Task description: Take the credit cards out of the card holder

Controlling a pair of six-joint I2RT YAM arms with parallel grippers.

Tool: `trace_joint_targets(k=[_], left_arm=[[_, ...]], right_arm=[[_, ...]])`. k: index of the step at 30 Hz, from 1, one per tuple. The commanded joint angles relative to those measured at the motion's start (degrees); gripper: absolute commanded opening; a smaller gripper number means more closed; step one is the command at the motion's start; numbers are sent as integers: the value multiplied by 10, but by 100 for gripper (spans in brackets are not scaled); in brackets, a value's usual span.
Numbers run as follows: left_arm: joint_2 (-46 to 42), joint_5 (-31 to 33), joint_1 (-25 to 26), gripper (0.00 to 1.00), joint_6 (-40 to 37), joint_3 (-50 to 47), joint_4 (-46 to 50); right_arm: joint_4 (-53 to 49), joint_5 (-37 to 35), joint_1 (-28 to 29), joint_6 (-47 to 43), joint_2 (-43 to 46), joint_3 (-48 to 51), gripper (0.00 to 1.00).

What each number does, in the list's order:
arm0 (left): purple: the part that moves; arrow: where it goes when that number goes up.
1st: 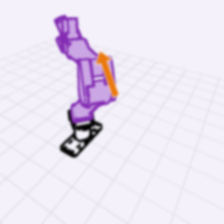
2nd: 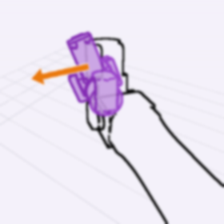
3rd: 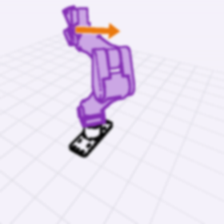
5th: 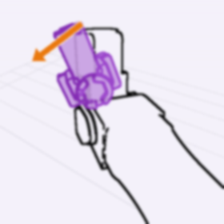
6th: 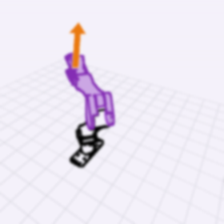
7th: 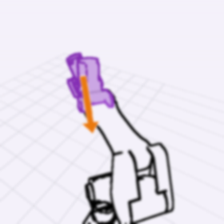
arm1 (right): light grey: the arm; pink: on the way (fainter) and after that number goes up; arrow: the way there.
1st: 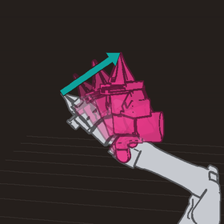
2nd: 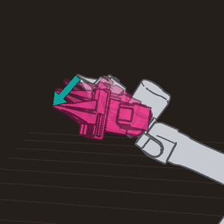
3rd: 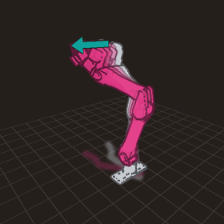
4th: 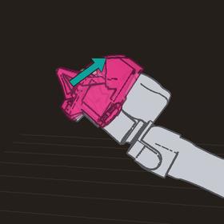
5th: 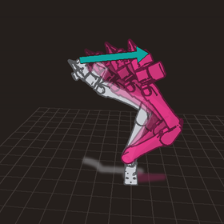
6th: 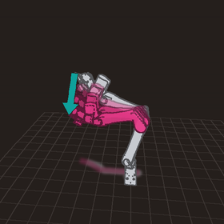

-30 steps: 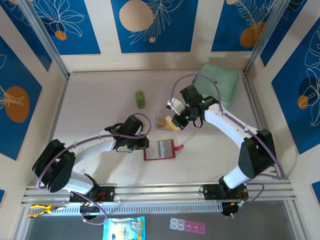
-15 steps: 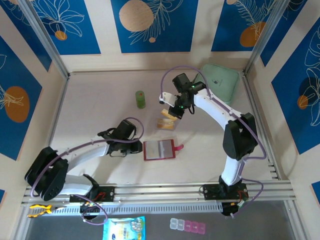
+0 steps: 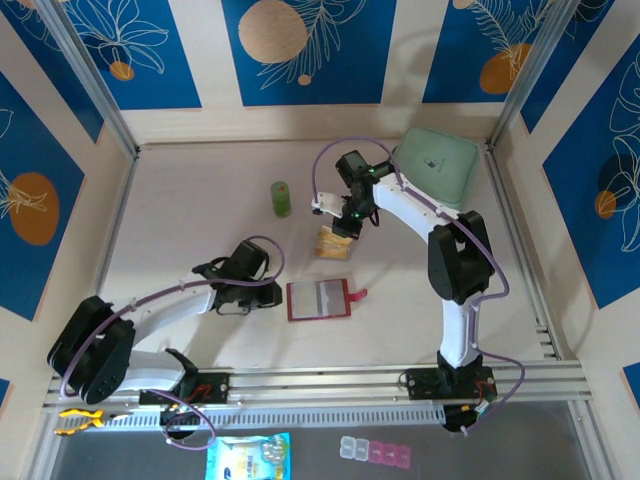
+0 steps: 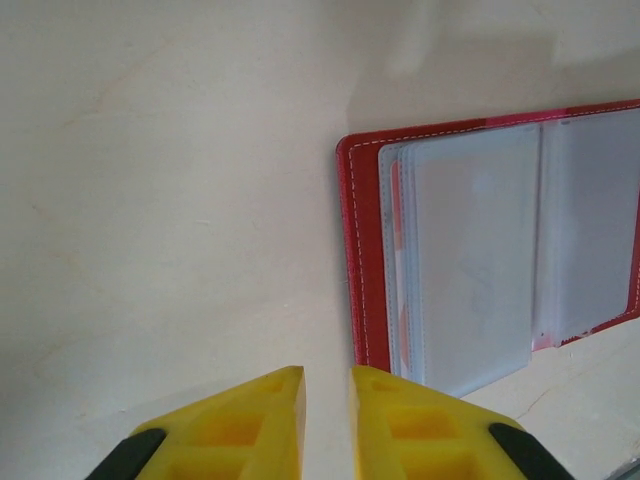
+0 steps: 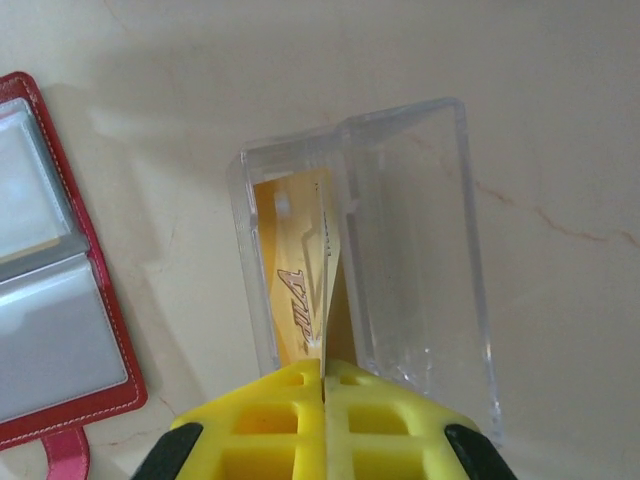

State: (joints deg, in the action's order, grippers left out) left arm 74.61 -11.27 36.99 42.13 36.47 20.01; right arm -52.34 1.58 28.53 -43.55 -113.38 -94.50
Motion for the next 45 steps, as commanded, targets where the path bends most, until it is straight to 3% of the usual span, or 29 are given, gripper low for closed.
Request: trace_joint_targets(k=[1, 8, 18, 25, 36, 45], left_arm=[[-5, 3, -9, 19, 8, -6, 6], [-2, -2, -9, 19, 8, -4, 2], [28, -33, -9, 18, 8, 5, -25], [59, -60, -7, 14, 7, 20, -49], [85, -70, 3, 9, 12, 19, -72], [106, -76, 5, 7, 14, 18, -91]], right_arm=[[-21, 15, 0, -22, -5, -10, 0], [-23, -1, -5, -21, 5, -8, 14], [27, 31, 5, 64, 90, 45, 14], [139, 71, 32, 272, 169, 146, 13], [295, 33, 99, 651, 239, 310, 14], [302, 25, 126, 791, 259, 367, 14]])
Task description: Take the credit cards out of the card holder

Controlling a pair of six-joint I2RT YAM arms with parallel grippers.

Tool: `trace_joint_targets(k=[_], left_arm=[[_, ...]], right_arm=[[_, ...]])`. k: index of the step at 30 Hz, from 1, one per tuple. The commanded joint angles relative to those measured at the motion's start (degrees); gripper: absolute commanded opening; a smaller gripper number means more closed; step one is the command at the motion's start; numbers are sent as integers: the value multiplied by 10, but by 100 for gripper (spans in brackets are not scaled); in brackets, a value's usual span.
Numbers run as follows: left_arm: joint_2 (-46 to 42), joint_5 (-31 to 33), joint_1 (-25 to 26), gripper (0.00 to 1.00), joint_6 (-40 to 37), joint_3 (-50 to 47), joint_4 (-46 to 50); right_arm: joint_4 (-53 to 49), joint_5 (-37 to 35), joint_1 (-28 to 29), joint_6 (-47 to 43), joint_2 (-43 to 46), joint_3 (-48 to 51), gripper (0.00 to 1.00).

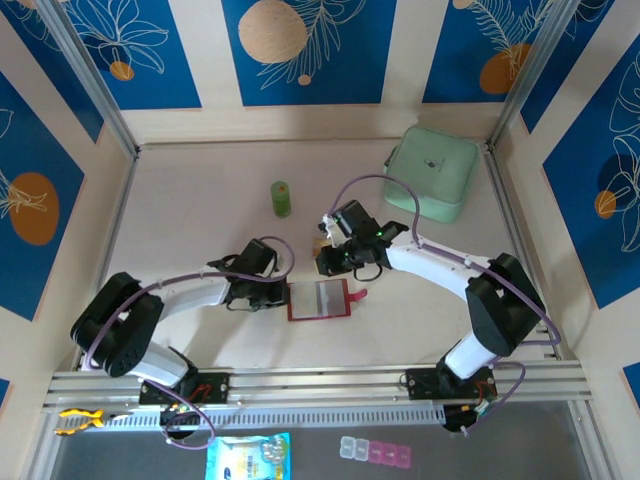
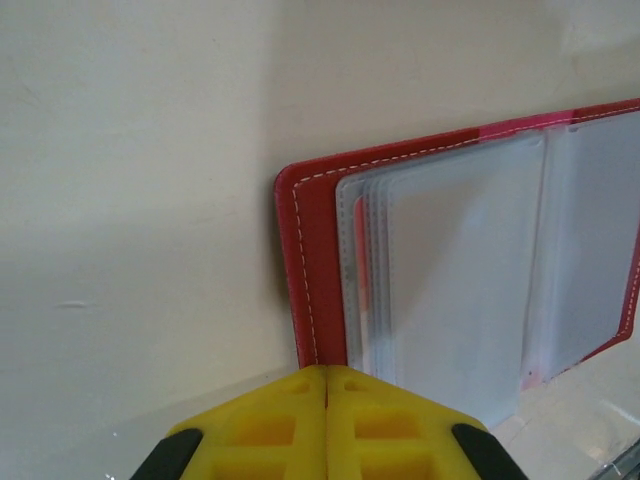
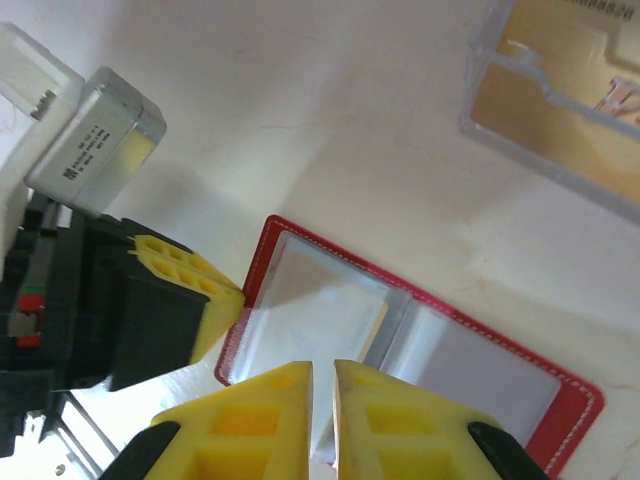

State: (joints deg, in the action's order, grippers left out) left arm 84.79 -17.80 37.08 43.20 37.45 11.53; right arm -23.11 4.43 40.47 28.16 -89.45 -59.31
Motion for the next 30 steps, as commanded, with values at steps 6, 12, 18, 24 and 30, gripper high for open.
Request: trace_joint_targets(k=[6, 12, 18, 24, 30], left_arm=[[13, -3, 5, 6, -4, 7, 2], [13, 11, 5, 6, -10, 10, 17], [10, 20, 4, 6, -16, 10, 26], [13, 26, 4, 7, -20, 11, 28], [13, 32, 4, 7, -23, 15, 38]], right_arm=[[2, 22, 6, 127, 4, 27, 18], [93, 102, 13, 186, -20, 65, 33], [142, 137, 21, 217, -54, 80, 37], [165, 151, 29, 232, -87, 75, 39], [165, 155, 36, 235, -114, 62, 39]])
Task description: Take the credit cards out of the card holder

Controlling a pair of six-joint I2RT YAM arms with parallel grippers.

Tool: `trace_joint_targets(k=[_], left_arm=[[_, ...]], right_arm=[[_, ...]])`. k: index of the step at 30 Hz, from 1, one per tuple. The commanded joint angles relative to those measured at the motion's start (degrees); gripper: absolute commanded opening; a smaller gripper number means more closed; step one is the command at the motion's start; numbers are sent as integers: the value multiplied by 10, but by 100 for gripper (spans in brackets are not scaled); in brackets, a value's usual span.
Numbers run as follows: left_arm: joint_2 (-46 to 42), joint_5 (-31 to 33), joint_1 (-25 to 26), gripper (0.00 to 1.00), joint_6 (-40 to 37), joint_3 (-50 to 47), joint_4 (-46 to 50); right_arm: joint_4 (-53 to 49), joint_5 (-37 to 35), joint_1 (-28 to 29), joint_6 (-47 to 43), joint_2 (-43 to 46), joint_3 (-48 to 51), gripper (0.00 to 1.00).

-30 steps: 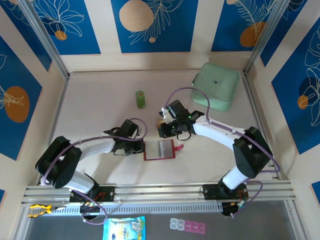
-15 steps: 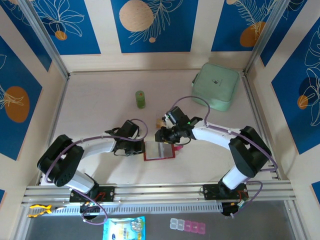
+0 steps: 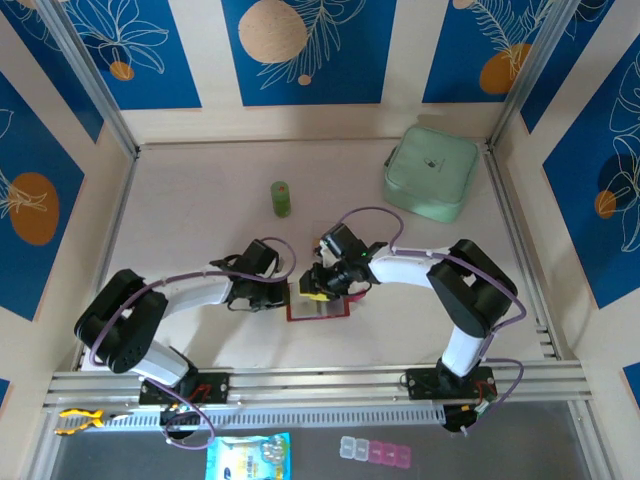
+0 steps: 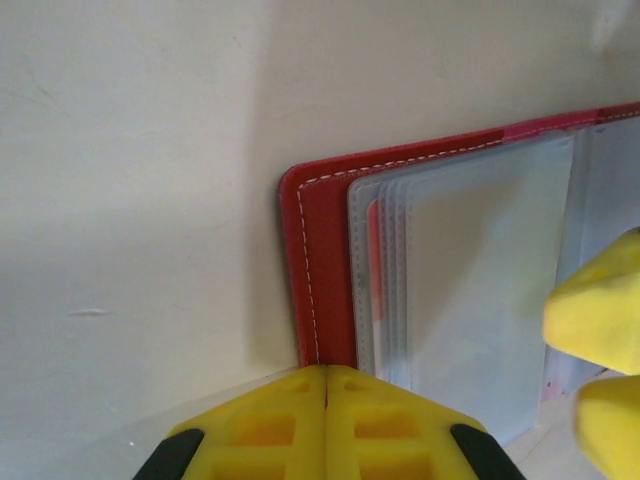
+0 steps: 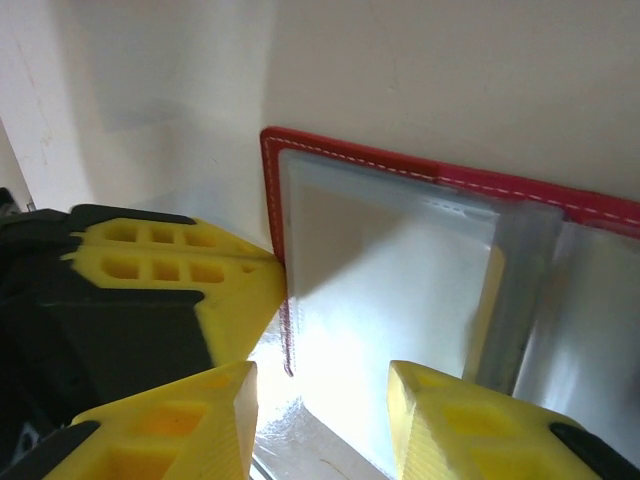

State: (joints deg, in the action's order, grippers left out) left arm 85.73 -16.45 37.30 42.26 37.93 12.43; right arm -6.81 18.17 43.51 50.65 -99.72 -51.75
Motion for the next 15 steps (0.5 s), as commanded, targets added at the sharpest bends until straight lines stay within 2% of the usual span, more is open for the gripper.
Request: trace_joint_targets(k=[1, 15], left_arm=[[2, 20, 1, 7, -15, 9, 30], [-2, 23, -1, 7, -16, 7, 36]], right_arm=[[-2, 16, 5, 10, -14, -16, 39], [-97, -64, 6, -15, 0, -21, 39]])
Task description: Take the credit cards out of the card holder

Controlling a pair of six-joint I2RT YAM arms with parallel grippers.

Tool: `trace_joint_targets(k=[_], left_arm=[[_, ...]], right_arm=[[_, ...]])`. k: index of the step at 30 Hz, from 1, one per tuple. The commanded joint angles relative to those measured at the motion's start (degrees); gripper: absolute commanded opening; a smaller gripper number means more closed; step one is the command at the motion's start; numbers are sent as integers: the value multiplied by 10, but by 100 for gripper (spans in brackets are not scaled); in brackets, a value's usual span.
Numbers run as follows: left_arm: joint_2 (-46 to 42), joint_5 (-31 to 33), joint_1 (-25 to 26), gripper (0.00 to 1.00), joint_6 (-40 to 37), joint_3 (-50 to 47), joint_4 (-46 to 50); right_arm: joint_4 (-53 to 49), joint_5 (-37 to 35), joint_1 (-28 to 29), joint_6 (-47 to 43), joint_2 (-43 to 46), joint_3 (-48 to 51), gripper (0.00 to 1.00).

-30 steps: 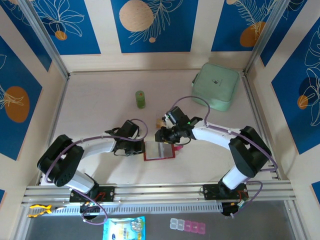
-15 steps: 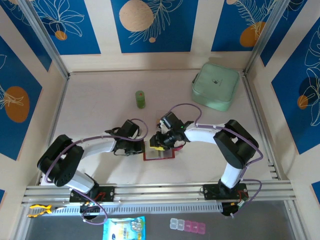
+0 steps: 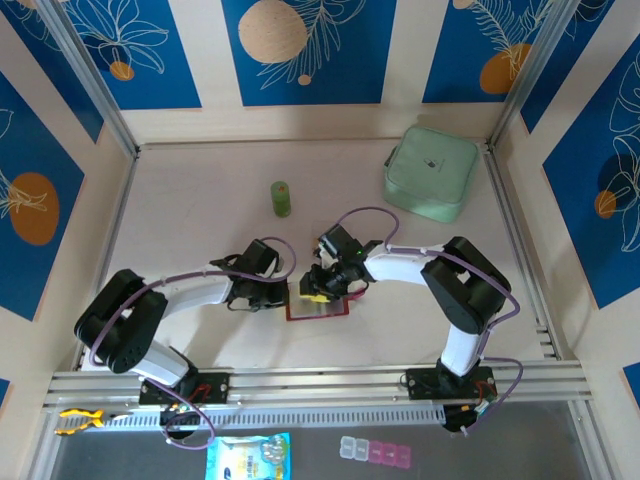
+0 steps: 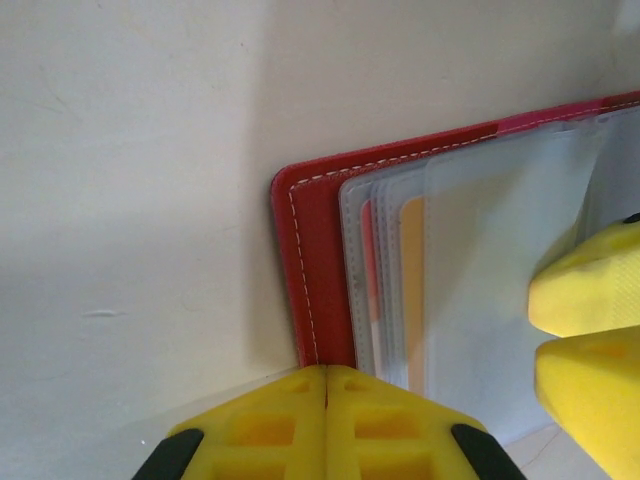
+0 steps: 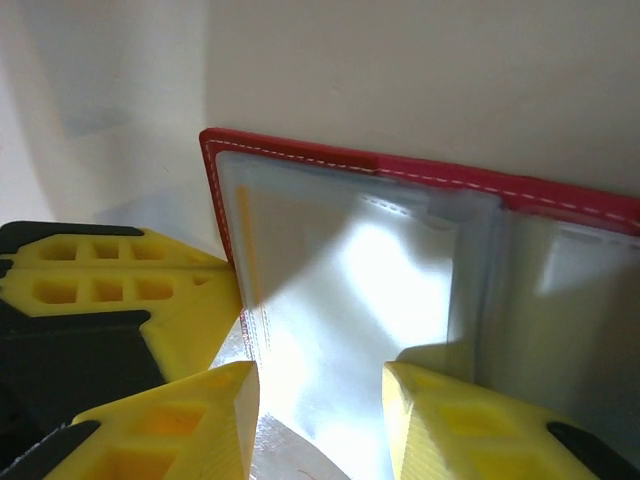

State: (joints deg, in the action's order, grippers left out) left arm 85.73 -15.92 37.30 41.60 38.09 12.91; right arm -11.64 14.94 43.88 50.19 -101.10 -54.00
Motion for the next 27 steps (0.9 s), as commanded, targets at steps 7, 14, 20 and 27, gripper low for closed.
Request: trace_joint_targets(k=[7, 14, 20, 27], left_arm=[[-7, 19, 0, 7, -10, 9, 37], [-34, 28, -1, 8, -9, 23, 53], [-60, 31, 0, 13, -3, 40, 76], [-51, -17, 6, 27, 29, 38, 26]], right_arm=[[-37, -24, -6, -10, 21, 16, 39], [-13, 0, -13, -10, 20, 31, 38], [31, 28, -23, 4, 23, 57, 38], [97, 62, -39, 29, 26, 97, 38]])
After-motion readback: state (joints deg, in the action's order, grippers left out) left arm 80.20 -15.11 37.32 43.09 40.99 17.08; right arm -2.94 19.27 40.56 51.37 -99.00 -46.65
